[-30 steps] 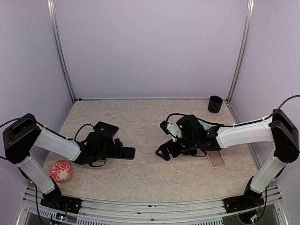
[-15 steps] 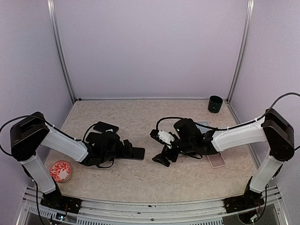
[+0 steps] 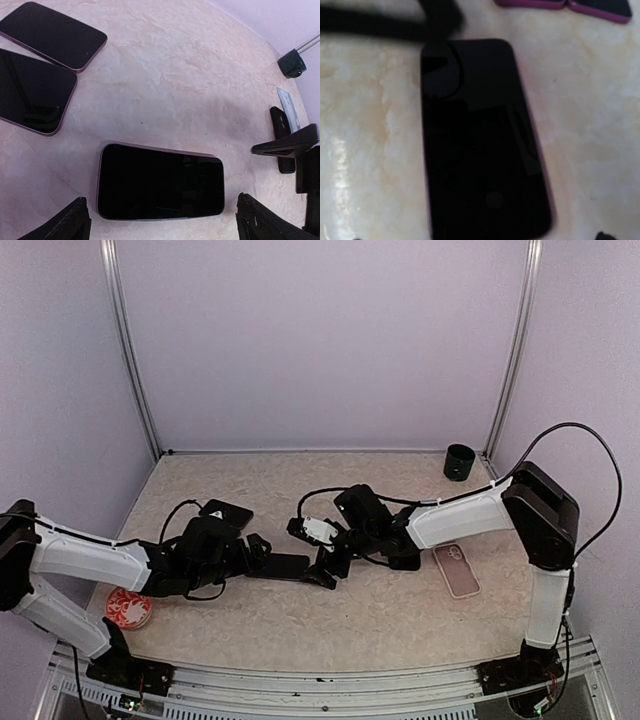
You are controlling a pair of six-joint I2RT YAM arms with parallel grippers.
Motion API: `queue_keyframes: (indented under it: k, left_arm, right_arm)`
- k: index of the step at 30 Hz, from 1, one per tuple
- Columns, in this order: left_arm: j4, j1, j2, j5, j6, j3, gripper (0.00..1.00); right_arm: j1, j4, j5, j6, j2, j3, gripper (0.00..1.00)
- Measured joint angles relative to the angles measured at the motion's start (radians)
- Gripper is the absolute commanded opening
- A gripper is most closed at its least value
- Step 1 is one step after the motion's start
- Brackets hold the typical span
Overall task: Put the phone into the phone case
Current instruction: Move the phone to the center of the board, then pick up the phone at the center of the board.
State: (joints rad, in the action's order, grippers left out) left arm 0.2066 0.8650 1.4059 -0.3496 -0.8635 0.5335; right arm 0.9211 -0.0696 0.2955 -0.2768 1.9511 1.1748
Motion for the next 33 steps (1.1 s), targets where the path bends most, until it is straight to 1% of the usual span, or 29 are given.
queue_keyframes:
  k: [7,12,17,24,27,33]
  left_arm:
    - [-0.109,0.054,-0.19,-0.069,-0.019,-0.018,0.99]
    - [-0.159,0.074,-0.307,-0.105,-0.038,-0.068,0.99]
    - [-0.195,0.084,-0.352,-0.11,-0.051,-0.088,0.99]
    - [-0.229,0.113,-0.364,-0.137,-0.054,-0.088,0.99]
    - [-0.248,0.119,-0.376,-0.156,-0.056,-0.088,0.99]
    - [-0.26,0.124,-0.437,-0.194,-0.056,-0.093,0.99]
  right_arm:
    - [0.0,0.046,0.031,-0.032,0.086,0.066,1.0]
    - [0.0,0.084,0.043,-0.057,0.134,0.13,1.0]
    - [0.0,0.103,0.046,-0.071,0.168,0.17,1.0]
    - [0.0,0.147,0.051,-0.078,0.213,0.215,0.99]
    - [0.0,0.153,0.053,-0.078,0.216,0.224,0.97]
    - [-0.002,0.161,0.07,-0.074,0.222,0.224,0.9]
